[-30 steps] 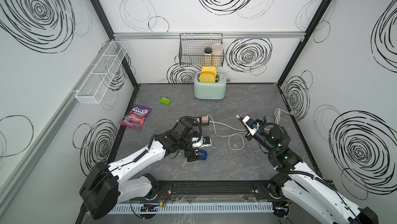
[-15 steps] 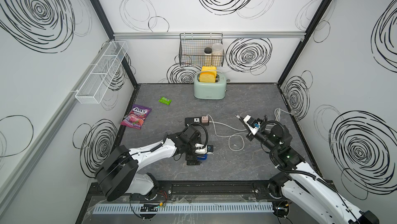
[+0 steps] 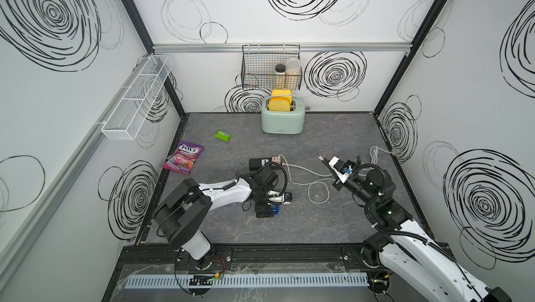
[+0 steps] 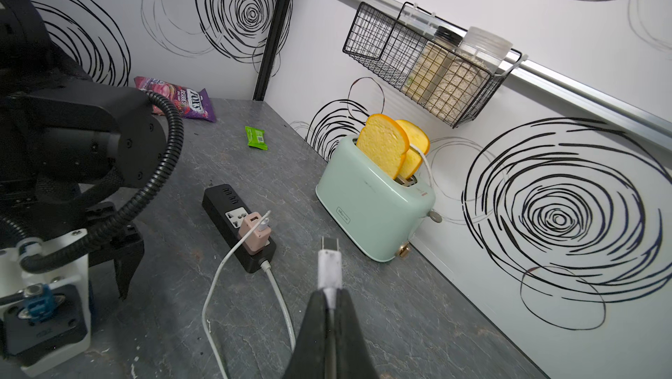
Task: Charge the electric shaver
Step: Move the electric shaver to the center of the board.
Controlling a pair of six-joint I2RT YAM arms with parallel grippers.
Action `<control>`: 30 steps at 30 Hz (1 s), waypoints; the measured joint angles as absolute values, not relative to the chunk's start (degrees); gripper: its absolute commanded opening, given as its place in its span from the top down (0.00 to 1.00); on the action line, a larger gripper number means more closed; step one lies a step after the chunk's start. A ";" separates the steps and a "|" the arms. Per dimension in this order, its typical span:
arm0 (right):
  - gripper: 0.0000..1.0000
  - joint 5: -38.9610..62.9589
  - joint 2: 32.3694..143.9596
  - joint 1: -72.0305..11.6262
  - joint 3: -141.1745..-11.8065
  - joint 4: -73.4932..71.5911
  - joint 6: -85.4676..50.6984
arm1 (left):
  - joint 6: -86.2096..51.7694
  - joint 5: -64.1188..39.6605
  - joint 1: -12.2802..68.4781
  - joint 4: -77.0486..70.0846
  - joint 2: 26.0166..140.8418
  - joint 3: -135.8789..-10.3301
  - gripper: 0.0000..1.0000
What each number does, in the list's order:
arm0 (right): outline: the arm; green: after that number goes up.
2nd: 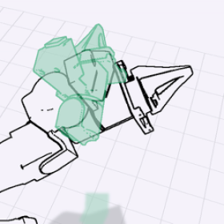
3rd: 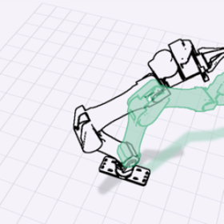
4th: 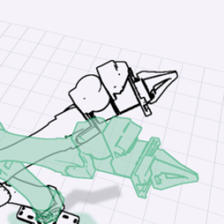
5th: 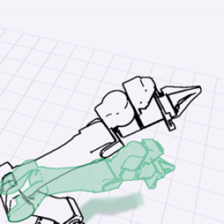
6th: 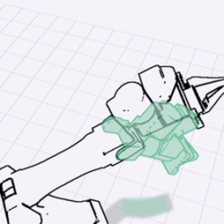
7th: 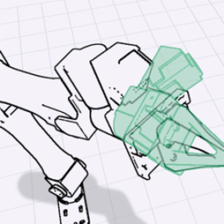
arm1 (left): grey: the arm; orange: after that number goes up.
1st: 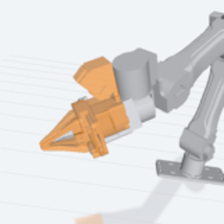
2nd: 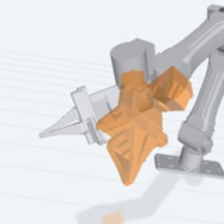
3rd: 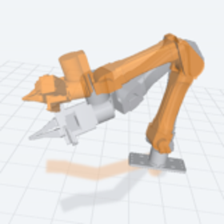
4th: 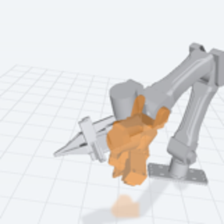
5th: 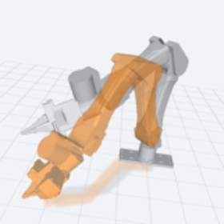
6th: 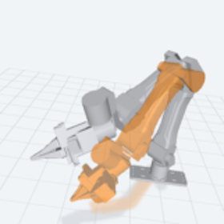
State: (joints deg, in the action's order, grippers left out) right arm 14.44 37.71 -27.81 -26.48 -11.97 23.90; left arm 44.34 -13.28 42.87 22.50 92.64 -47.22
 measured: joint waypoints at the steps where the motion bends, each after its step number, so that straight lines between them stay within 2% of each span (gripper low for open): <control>1: 1.00 14.44 37.56 -27.77 -26.48 -11.92 24.03 | 44.23 -13.26 42.92 22.92 93.10 -47.68 0.30; 4: 1.00 14.44 37.15 -27.73 -26.46 -11.92 24.27 | 43.59 -13.17 43.13 23.57 93.80 -48.58 0.38; 15: 1.00 14.39 35.73 -27.49 -26.39 -11.92 25.10 | 30.70 -12.88 44.66 25.21 102.19 -58.63 0.40; 20: 1.00 14.35 35.48 -27.49 -26.20 -11.88 25.10 | 24.97 -12.75 46.57 22.31 102.65 -58.61 0.24; 22: 1.00 14.17 35.11 -27.49 -26.20 -11.88 25.08 | 22.79 -12.78 47.09 19.99 102.63 -57.91 0.13; 30: 1.00 13.63 33.78 -27.38 -26.15 -11.84 25.08 | 15.92 -11.53 47.92 12.14 101.95 -54.92 0.12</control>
